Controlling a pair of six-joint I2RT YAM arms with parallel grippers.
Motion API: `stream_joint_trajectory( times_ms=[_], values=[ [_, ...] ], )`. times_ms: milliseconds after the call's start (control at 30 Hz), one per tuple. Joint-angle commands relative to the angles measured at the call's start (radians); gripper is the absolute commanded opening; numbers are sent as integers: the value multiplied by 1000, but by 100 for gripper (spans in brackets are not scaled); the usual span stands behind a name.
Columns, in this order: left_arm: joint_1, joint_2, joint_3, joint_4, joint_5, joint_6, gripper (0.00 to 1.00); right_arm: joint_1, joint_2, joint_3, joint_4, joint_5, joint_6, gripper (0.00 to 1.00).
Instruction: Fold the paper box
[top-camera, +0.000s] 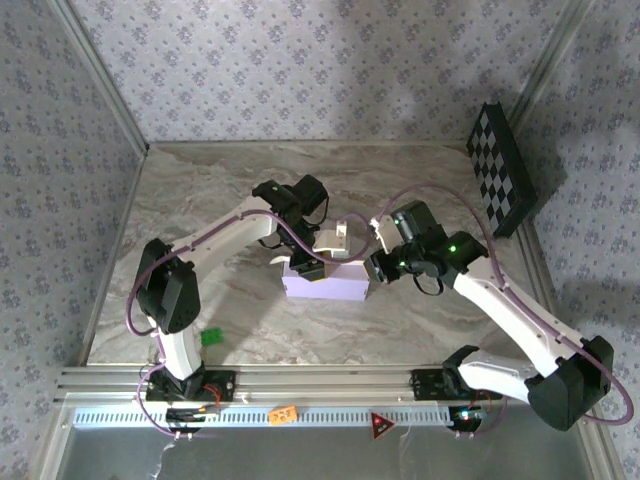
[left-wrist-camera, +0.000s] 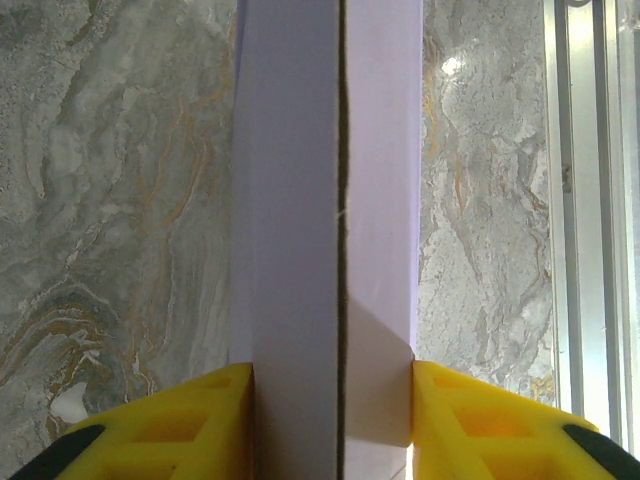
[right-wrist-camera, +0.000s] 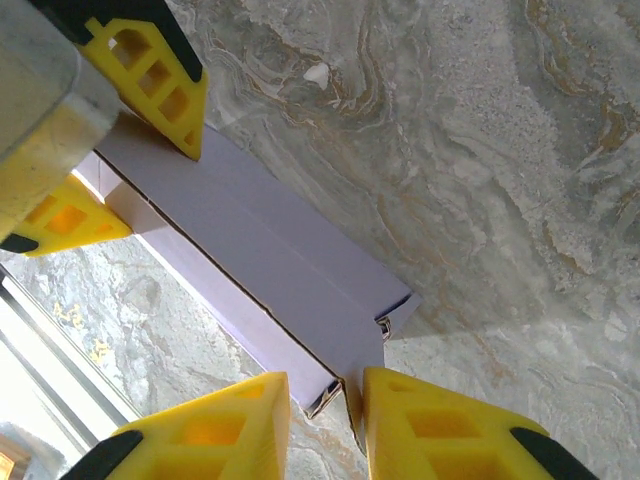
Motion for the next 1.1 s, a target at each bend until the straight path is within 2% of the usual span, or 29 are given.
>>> stream_joint_trajectory(
  times_ms=[0,333,633,1067],
  values=[
    [-7,27,29,-28,-9,-4,39,9,13,38,-54,-14,57,27],
    [-6,33,27,-28,-12,-4,39,21,16,20,-72,43,114,30],
    [-6,36,30,-23,-10,-3,39,56,23,9,-7,36,206,17],
    [-7,37,28,-22,-6,-7,39,115,13,3,20,170,343,9]
  ],
)
